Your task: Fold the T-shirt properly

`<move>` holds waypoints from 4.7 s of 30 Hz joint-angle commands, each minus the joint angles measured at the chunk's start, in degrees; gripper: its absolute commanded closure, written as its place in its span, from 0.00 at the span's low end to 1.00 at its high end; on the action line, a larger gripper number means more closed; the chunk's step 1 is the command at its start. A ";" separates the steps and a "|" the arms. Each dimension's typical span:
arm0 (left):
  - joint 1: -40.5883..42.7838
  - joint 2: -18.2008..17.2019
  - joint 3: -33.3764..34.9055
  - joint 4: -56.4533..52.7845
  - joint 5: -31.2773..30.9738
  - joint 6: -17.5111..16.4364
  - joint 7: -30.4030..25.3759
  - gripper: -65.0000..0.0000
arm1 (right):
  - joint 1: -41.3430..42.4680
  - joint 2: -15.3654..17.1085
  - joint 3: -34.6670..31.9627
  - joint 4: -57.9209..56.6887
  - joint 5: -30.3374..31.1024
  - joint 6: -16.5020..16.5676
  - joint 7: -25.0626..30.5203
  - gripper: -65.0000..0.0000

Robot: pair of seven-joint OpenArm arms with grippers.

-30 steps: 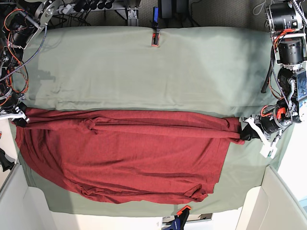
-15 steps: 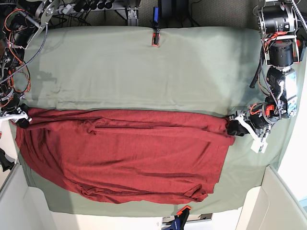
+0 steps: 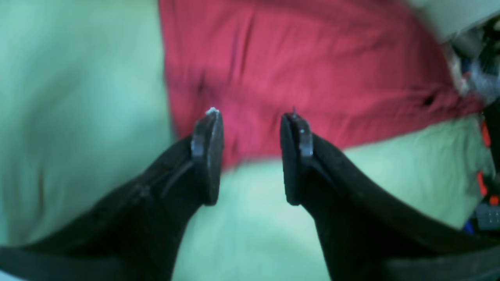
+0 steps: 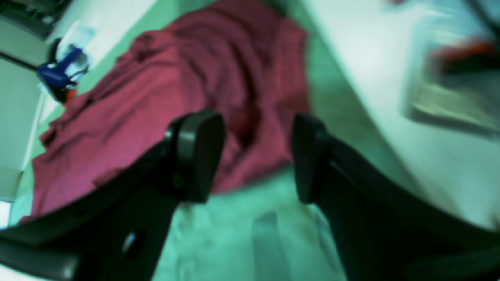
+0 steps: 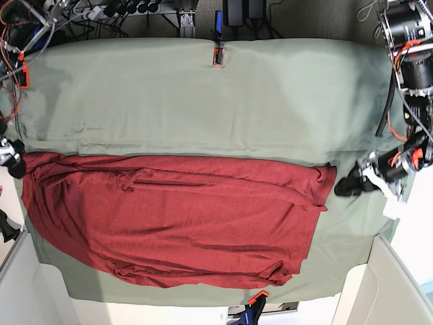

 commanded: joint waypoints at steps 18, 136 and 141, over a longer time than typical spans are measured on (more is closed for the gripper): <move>13.68 2.93 -4.33 13.44 -0.61 -0.56 -1.95 0.58 | 0.66 -0.28 -1.16 -4.04 -1.81 -1.40 5.20 0.51; -6.38 18.86 -9.49 -9.68 36.20 11.37 -17.35 1.00 | 3.91 -3.34 -10.73 -8.22 -8.39 -2.84 7.34 0.51; -6.36 18.03 -9.53 -9.44 31.21 5.25 -14.40 1.00 | 3.89 -3.34 -10.73 -8.22 -7.50 -2.47 7.34 0.87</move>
